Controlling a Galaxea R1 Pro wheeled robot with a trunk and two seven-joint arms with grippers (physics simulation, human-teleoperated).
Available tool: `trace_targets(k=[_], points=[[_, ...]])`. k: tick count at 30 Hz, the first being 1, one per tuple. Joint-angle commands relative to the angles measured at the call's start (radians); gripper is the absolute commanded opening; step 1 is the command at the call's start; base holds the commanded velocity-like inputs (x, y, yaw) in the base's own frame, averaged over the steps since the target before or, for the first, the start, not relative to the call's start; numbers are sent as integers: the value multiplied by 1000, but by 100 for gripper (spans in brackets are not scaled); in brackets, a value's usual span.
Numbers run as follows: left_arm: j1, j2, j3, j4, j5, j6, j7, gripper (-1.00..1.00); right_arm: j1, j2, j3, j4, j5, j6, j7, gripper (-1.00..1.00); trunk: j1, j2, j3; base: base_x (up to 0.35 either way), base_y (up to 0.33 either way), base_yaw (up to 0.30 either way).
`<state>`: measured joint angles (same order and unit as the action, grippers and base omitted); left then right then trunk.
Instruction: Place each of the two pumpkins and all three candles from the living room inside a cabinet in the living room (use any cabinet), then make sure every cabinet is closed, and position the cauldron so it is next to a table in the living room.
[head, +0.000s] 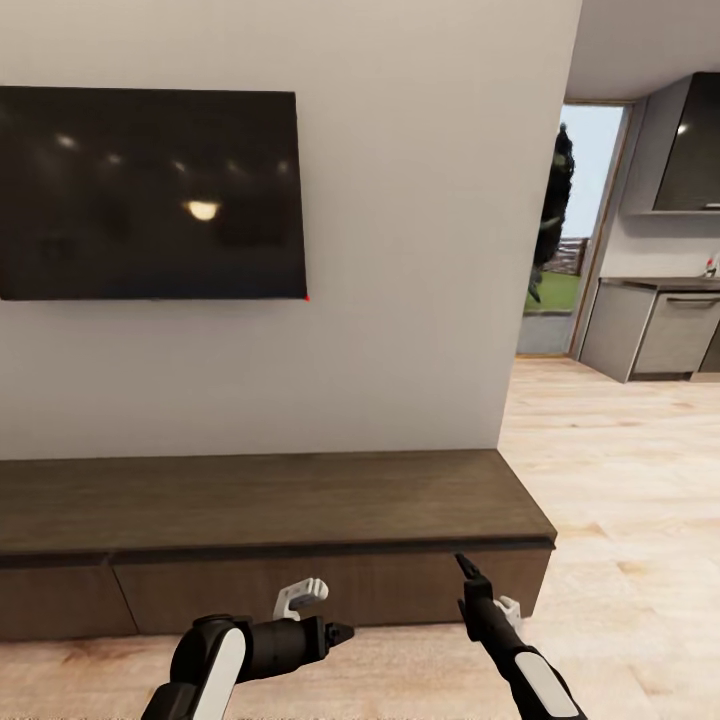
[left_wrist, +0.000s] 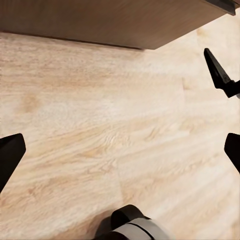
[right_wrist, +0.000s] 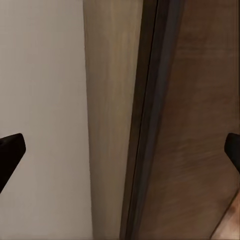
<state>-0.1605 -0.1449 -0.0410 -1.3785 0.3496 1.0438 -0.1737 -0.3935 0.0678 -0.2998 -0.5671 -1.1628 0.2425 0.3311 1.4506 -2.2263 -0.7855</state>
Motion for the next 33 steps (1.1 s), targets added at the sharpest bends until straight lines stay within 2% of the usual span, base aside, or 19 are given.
trace_targets(k=[1, 16, 20, 24, 33], points=[[-1, -1, 1, -1, -10, 3, -10, 100, -1, 1, -7, 0, -8, 10, 3, 100, 4, -8, -4, 0, 0, 0], [-1, 2, 0, -1, -10, 3, -10, 100, -1, 1, -7, 0, -8, 9, 6, 100, 61, -113, -51, 0, 0, 0], [-1, 2, -5, -2, -11, 3, -10, 100, 0, 1, -7, 0, -8, 9, 8, 100, 61, -113, -51, 0, 0, 0], [-1, 4, -33, -4, -10, 3, -10, 100, 0, 1, -7, 0, -8, 9, 26, 100, 61, -113, -51, 18, 6, 0], [-1, 5, -43, -4, 12, 3, -11, 100, 0, 1, -7, 0, -6, 9, 34, 100, 61, -113, -51, 134, 48, 0]])
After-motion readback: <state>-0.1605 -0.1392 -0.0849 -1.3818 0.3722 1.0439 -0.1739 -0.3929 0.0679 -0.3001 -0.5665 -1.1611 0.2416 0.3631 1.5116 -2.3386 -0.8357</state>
